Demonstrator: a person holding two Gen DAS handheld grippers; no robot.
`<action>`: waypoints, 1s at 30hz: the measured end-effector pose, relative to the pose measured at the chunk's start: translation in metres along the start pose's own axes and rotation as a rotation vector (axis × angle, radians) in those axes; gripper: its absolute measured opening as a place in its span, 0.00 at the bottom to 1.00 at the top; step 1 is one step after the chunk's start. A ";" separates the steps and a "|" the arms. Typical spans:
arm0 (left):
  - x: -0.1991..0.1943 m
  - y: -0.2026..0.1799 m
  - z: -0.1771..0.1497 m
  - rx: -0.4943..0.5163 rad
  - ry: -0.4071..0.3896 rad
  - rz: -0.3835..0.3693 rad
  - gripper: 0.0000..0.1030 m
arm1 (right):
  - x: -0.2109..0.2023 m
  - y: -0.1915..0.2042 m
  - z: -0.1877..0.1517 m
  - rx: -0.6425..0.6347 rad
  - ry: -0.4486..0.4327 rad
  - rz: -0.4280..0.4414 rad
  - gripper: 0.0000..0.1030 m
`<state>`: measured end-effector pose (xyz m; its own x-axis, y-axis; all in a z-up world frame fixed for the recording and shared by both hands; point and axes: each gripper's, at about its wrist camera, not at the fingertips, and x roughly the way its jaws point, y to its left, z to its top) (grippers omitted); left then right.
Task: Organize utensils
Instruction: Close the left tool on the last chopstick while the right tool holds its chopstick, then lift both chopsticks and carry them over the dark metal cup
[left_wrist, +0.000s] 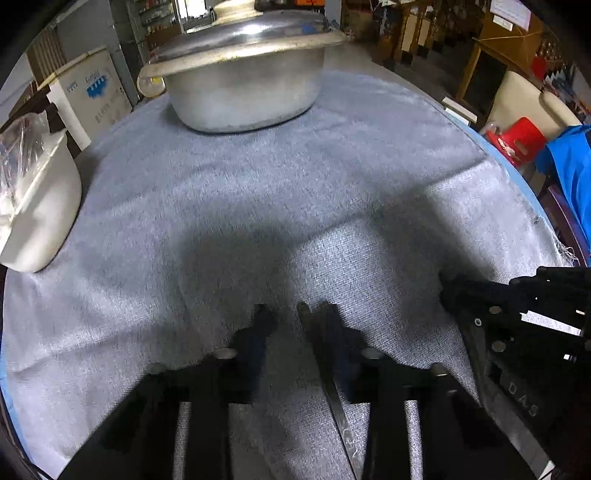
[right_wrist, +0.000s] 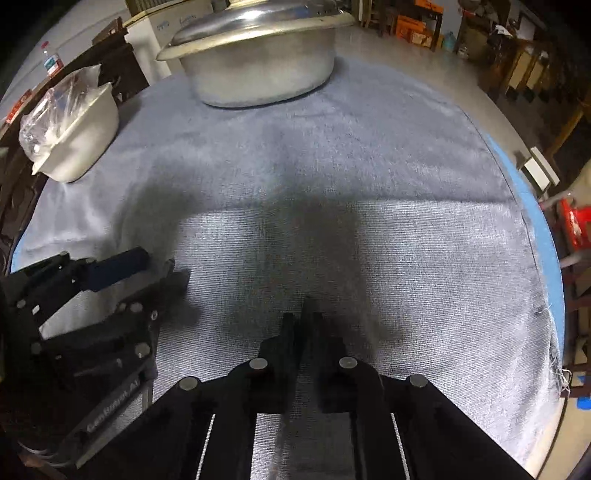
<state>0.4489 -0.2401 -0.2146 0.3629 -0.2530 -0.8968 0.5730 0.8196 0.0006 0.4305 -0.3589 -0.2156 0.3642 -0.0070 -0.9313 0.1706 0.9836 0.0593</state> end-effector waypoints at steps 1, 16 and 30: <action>-0.001 0.000 -0.001 0.005 -0.006 0.003 0.09 | -0.001 -0.003 -0.002 0.011 -0.008 0.013 0.07; -0.075 0.079 -0.052 -0.278 -0.166 0.074 0.05 | -0.096 -0.053 -0.063 0.213 -0.319 0.212 0.06; -0.201 0.106 -0.151 -0.485 -0.435 0.069 0.05 | -0.216 -0.024 -0.164 0.197 -0.655 0.213 0.06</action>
<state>0.3255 -0.0246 -0.1011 0.7097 -0.2929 -0.6408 0.1784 0.9545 -0.2388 0.1979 -0.3515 -0.0751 0.8723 0.0139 -0.4888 0.1741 0.9253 0.3369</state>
